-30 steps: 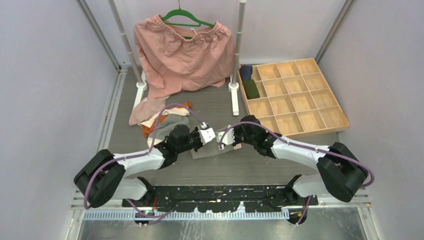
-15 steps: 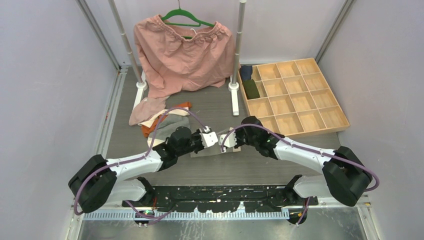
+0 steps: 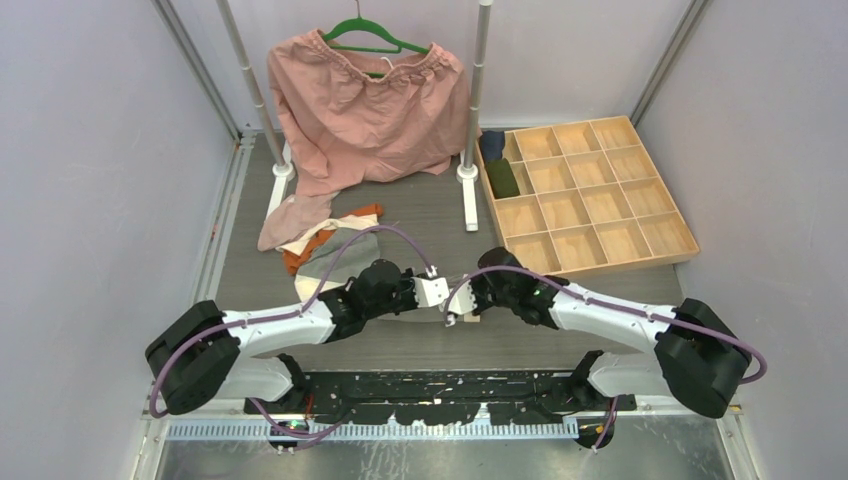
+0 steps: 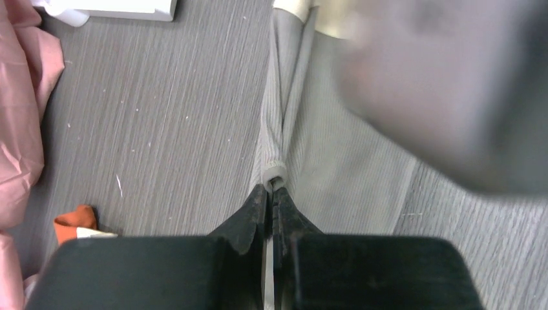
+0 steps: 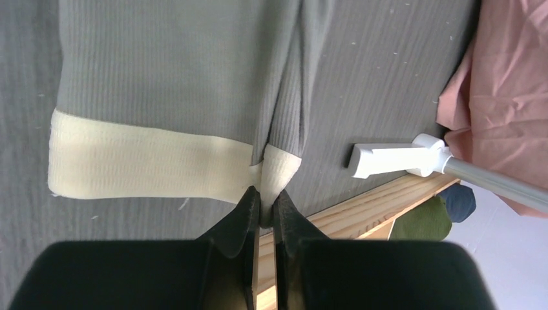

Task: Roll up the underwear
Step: Fold the underwear at the center of the board.

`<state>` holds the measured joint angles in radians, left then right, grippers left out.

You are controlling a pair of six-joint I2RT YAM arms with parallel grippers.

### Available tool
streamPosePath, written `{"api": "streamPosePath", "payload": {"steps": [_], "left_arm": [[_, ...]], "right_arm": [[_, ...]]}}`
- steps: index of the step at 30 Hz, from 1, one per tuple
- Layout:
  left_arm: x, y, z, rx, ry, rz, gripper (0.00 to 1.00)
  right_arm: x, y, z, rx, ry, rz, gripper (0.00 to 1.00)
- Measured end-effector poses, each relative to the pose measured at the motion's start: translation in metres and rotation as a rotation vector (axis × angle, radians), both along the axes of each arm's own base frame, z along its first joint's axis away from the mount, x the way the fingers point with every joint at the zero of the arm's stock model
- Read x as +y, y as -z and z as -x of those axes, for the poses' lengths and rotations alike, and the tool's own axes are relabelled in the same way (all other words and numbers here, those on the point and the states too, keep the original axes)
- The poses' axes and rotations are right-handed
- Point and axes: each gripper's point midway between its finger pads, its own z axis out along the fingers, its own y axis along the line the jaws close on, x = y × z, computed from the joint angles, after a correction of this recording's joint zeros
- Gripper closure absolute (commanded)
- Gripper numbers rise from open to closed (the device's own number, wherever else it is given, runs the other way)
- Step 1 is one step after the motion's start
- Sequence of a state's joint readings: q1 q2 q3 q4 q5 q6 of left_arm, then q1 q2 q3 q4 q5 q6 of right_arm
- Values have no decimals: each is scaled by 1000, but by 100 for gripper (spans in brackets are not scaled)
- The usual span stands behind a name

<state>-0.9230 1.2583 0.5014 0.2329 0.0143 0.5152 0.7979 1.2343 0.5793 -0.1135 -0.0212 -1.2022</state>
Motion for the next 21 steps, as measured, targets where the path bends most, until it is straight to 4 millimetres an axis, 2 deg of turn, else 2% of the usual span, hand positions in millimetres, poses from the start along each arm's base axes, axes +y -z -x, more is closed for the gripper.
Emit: {"api": "streamPosePath", "payload": {"steps": [6,11,14,21], "left_arm": [[2,2,2,3,0,-13,100],[9,7,3,14,-23,-46,99],[8,2,3,5,-27,-31,99],[5,-13,-8,-44,-60,9,99]], "right_arm": [[5,9,19,-18,-24,68,99],[13,-4,28,-68,-37,58,99],[10,-16,22,-113,-10,40,99],[3,-29,3,-160,3,65,99]]}}
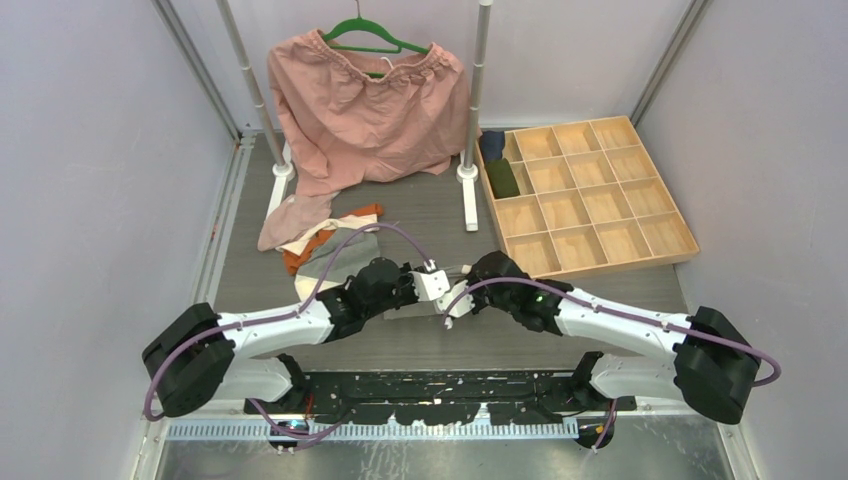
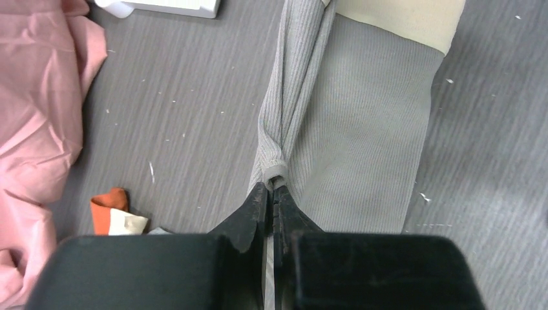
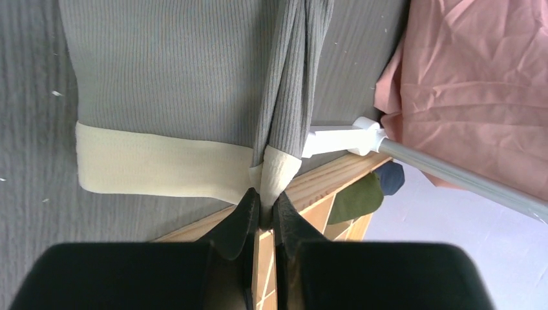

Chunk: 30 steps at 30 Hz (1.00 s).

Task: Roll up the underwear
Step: Fold the underwear at the center of the board.

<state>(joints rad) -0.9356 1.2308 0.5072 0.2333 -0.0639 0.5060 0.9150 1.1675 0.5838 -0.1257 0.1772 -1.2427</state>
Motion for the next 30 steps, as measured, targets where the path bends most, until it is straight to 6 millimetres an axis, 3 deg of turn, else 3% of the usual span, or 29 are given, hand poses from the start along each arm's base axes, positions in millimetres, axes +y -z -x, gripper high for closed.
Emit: {"api": "streamPosePath", "payload": {"steps": [16,30], "left_arm": [[5,-6,-19,-40,-32,-2,99],[8,12,-6,14,3,-65,99]], "right_arm": [[1,-11,-9,-19,-18,-24,99],[13,0,25,33,-88,10,99]]}}
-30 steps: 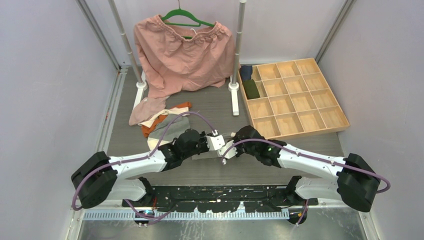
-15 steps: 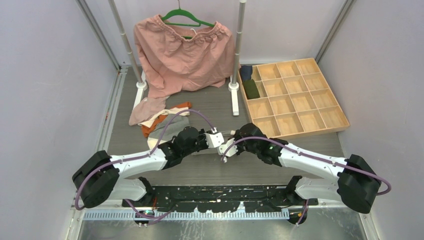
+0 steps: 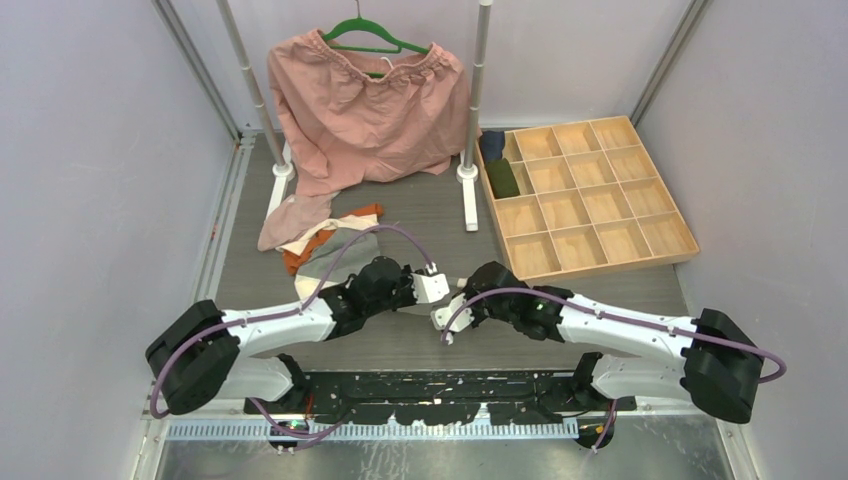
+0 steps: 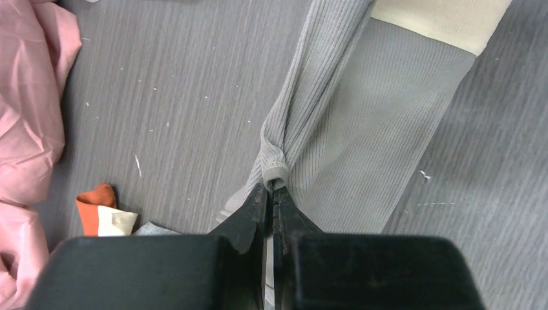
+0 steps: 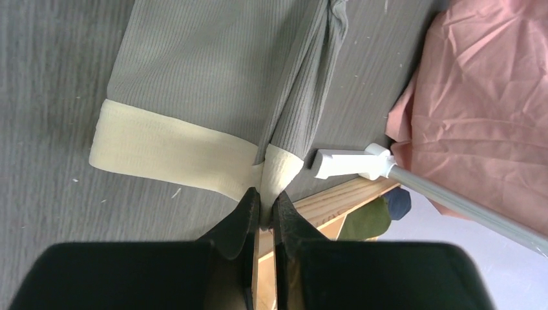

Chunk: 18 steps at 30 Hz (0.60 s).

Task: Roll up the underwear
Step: Fold the underwear at the center of the board.

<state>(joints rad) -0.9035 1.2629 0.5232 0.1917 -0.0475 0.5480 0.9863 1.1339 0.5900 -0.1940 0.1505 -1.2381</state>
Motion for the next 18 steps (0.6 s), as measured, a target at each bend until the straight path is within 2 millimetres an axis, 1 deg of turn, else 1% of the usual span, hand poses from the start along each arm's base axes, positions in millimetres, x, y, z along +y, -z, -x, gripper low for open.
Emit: {"api": "streamPosePath", "payload": {"steps": [8,15,18], "left_arm": [[-2,14,19,45,31,-51,99],[-1,20,22,67,32,-76,100],[-2,19,22,69,29,-76,99]], "right_arm": [[-1,20,16,69,-7,54,99],[3,27,32,103,-19,60,99],[0,33,35,104,-5,62,99]]}}
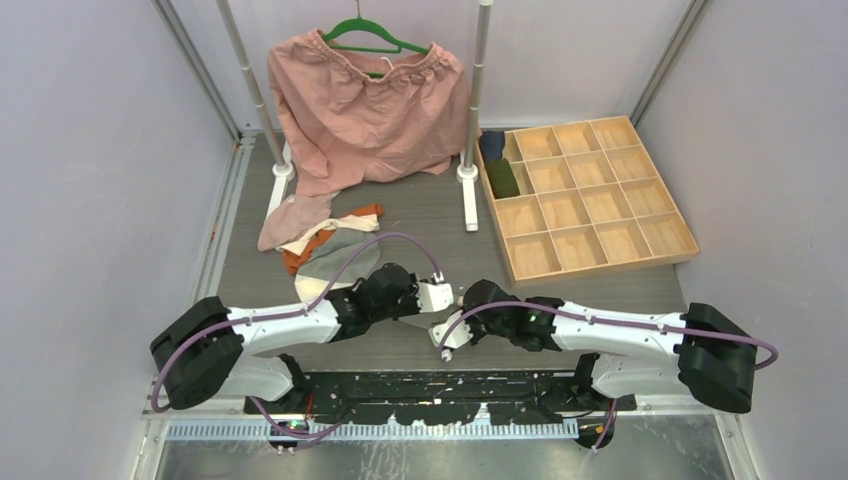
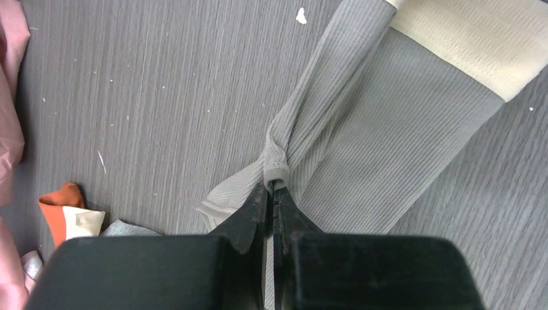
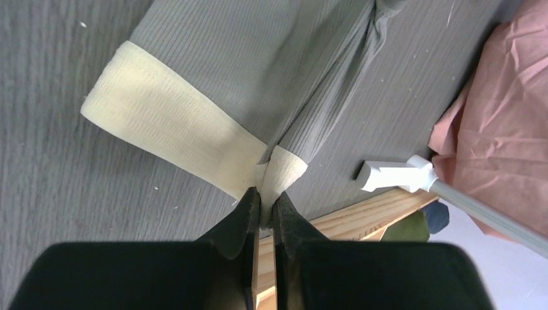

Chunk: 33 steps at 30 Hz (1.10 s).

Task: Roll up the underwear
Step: Fold the underwear at the center of the board.

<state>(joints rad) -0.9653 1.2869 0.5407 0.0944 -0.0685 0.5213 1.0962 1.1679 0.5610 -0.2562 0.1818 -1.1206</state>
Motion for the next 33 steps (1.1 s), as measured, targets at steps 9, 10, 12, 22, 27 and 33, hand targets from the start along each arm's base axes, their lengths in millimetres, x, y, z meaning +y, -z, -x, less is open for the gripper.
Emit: {"api": "streamPosePath", "payload": {"steps": [9,10,12,22,27,33], "left_arm": [[-4,-14,-14,-33,-51,55,99],[-4,-19,-20,-44,-66,75,100],[-3,-27,-30,-59,-96,105,100],[4,-25,-34,-52,-127,115,99],[8,-24,-28,-32,-131,122,100],[12,-16,-22,-9,-129,90,99]], "right_arm": [[-17,-24,-45,-108,100,-12,99],[-18,-29,-51,-120,104,-16,99],[-17,-40,-60,-145,106,-28,99],[-8,-27,-46,-169,23,16,99],[-1,-18,-29,-190,-12,23,99],[7,-14,-17,-192,-9,12,99]]}}
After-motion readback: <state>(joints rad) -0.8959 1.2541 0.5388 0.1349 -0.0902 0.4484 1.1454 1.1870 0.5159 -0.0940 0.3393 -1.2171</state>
